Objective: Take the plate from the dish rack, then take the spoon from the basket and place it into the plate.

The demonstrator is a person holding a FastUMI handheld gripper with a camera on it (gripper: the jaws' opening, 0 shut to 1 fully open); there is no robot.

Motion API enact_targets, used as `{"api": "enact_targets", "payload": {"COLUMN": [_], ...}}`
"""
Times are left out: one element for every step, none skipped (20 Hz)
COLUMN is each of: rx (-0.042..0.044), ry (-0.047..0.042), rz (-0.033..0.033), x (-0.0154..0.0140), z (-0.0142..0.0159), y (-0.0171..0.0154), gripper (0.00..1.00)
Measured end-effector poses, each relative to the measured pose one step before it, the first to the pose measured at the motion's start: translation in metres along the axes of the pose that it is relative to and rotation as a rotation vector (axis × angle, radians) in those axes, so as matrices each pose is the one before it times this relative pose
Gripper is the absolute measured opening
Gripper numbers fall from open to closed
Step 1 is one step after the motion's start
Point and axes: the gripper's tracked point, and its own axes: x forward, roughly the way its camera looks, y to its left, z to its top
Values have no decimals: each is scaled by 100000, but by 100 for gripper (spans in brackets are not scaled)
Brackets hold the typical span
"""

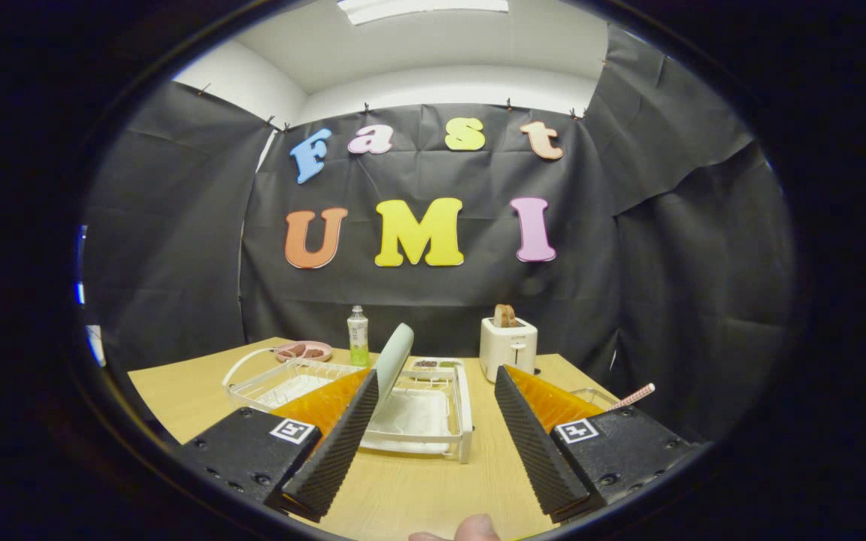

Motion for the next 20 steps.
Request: {"api": "enact_targets", "payload": {"rx": [257,-219,-38,1214,1598,830,-620,-1473,-2325,-1953,-1186,-735,-745,-512,-1190,-754,-241,1564,1176,1436], "ry": [277,968,1945,2149,2741,2284,1917,992,1130,977,-128,229,1158,1246,2421,3104,4493,4828,4451,4917], "rz": [639,69,631,2929,2918,1955,1395,-19,-145,-4,234,249,1533,1497,1870,1661,2034,2520,1635,1427], "x": [91,265,285,363,343,486,585,669,681,688,834,740,861,801,716,817,887,879,738,923], "z": [-21,-47,10,63,212,374,569,801,981,911,1478,1099,1057,1006,667,441,333,319,198,258], "y": [294,-40,82,578,623,133,-6,-272,-526,-286,-432,-172,82,149,186,246,307,354,205,170], "gripper": [100,100,100,100,100,100,100,100,100,100,100,100,100,100,100,100,100,100,100,100]}}
